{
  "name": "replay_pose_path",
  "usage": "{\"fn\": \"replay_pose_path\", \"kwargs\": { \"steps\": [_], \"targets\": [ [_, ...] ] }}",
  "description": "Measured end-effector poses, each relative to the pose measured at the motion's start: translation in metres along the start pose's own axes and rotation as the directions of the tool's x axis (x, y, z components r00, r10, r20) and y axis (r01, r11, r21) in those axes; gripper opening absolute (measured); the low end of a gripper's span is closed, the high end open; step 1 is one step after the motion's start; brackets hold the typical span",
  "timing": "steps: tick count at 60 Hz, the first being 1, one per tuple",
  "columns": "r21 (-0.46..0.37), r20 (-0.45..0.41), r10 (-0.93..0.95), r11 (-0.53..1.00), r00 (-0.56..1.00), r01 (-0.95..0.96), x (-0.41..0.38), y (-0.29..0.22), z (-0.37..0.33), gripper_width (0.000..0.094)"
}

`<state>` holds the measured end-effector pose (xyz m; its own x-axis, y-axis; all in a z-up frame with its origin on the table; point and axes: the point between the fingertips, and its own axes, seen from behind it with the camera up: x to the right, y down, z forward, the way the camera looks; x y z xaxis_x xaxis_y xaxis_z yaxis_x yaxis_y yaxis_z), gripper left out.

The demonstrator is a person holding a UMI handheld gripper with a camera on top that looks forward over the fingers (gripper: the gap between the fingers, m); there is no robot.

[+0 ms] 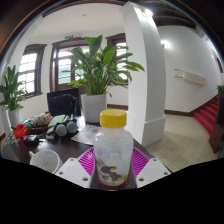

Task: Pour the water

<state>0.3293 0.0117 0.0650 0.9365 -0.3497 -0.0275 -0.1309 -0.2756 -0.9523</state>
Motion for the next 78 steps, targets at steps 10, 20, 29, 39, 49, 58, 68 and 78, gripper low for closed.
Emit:
{"fn": "replay_pose_path", "kwargs": {
  "steps": [10, 20, 29, 39, 49, 58, 68, 78],
  "targets": [
    [-0.012, 0.003, -0.04, 0.999, 0.999, 0.041, -0.003, 0.003, -0.002, 0.0485],
    [-0.017, 0.001, 0.008, 1.0, 1.0, -0.008, 0.002, 0.003, -0.002, 0.0647],
    [-0.071, 0.04, -0.01, 0.997, 0.999, 0.013, -0.003, 0.016, -0.015, 0.0856],
    [-0.13, 0.015, -0.065, 0.989, 0.998, 0.067, 0.004, 0.037, -0.071, 0.085],
    [-0.16, -0.009, -0.029, 0.987, 1.0, 0.027, -0.001, 0.054, -0.148, 0.0849],
    [-0.135, 0.053, 0.026, 0.991, 0.998, -0.019, -0.028, 0.037, -0.211, 0.0851],
    [-0.071, 0.126, 0.003, 0.997, 0.992, 0.006, -0.062, 0.001, -0.259, 0.0846],
    [0.006, 0.181, -0.027, 1.0, 0.983, 0.026, -0.094, -0.031, -0.29, 0.0847]
  ]
}}
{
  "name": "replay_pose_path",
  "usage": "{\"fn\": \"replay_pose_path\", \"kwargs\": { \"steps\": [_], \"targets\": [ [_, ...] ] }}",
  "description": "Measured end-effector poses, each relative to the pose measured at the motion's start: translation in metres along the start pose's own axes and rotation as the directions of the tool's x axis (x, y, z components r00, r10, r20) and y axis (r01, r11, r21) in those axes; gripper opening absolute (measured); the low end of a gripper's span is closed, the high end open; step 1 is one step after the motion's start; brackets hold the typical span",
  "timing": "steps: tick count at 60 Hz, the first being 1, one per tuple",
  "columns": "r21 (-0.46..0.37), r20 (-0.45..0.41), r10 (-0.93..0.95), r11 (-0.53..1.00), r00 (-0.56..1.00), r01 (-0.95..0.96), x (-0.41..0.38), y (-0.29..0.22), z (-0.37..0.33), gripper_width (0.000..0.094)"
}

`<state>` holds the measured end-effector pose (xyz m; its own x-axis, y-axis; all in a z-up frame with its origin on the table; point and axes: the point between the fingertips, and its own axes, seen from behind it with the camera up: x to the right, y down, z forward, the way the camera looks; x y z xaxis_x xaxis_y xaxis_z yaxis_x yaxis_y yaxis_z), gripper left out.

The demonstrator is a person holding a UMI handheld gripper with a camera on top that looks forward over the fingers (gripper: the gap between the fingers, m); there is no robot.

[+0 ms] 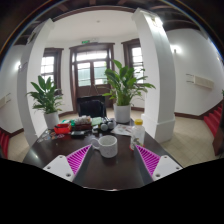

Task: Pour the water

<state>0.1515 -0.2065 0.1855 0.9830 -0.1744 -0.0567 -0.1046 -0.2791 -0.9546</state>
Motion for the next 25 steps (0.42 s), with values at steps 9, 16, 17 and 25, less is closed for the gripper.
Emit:
{"fn": "replay_pose_path", "kwargs": {
  "steps": [9, 16, 17, 25],
  "targets": [
    [0.026, 0.034, -0.037, 0.999, 0.999, 0.036, -0.02, -0.014, -0.013, 0.0852],
    [0.021, 0.03, -0.064, 0.998, 0.998, 0.063, -0.022, -0.013, -0.016, 0.0854],
    [0.022, 0.029, -0.066, 0.998, 0.997, 0.066, -0.022, -0.013, -0.016, 0.0854],
    [0.027, 0.026, -0.078, 0.997, 0.997, 0.077, -0.024, -0.017, -0.02, 0.0854]
  ]
}}
